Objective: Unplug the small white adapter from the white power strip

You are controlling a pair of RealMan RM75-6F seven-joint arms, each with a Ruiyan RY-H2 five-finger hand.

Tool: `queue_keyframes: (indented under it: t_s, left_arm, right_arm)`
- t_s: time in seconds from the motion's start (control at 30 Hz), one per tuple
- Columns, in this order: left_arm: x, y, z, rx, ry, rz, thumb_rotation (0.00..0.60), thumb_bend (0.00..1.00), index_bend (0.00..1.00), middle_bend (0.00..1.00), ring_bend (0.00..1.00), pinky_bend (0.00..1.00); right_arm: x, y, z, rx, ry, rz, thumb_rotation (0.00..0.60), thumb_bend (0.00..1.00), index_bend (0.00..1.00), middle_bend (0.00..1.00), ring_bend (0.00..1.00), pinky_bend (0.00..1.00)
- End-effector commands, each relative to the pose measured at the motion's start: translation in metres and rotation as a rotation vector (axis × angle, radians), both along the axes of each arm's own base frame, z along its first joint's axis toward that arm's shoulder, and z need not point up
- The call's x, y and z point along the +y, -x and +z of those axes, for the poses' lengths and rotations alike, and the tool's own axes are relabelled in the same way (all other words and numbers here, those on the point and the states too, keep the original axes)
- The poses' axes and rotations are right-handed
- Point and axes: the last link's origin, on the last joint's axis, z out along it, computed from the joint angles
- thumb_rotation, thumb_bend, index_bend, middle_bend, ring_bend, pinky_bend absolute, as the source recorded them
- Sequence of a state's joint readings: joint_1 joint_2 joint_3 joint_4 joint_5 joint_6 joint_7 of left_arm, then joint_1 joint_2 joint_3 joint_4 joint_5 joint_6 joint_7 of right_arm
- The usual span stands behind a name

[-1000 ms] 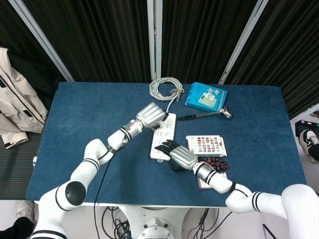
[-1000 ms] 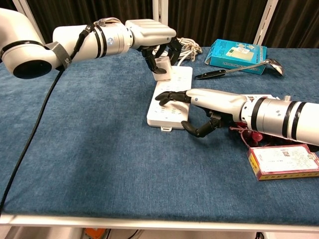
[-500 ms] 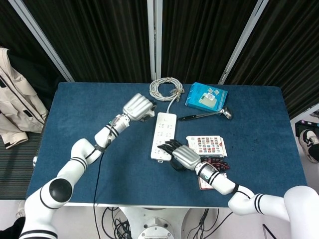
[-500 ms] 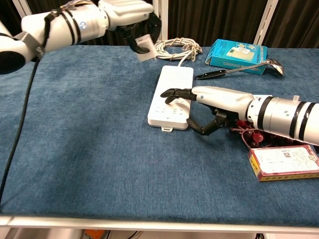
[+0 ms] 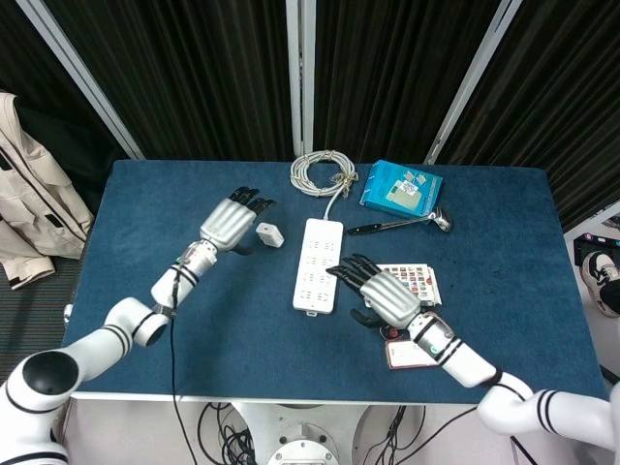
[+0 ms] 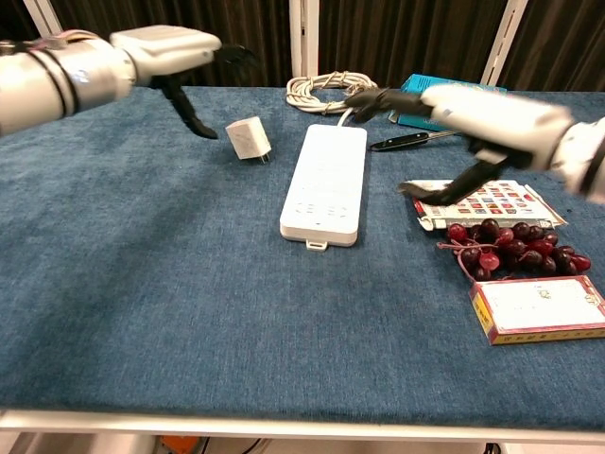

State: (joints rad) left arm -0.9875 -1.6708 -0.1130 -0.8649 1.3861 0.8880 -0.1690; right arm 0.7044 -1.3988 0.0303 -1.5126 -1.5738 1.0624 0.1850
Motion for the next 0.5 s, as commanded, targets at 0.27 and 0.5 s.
queue_keyframes:
  t_s: [0.27,0.5]
  left_arm:
    - [-0.118,0.149,0.143,-0.074,-0.335,0.352,0.6,0.11,0.13,0.19,0.06,0.1]
    - [-0.202,0.194,0.171,-0.099,-0.451,0.517,0.6,0.11,0.13,0.19,0.06,0.09]
  right_arm:
    - [0.063,0.081,0.124,0.123,0.322,-0.23,0.6,0.25,0.02,0.09,0.0,0.0]
    - [0.109,0.116,0.143,0.121,0.408,-0.347,0.6,0.27,0.0,0.07,0.0,0.0]
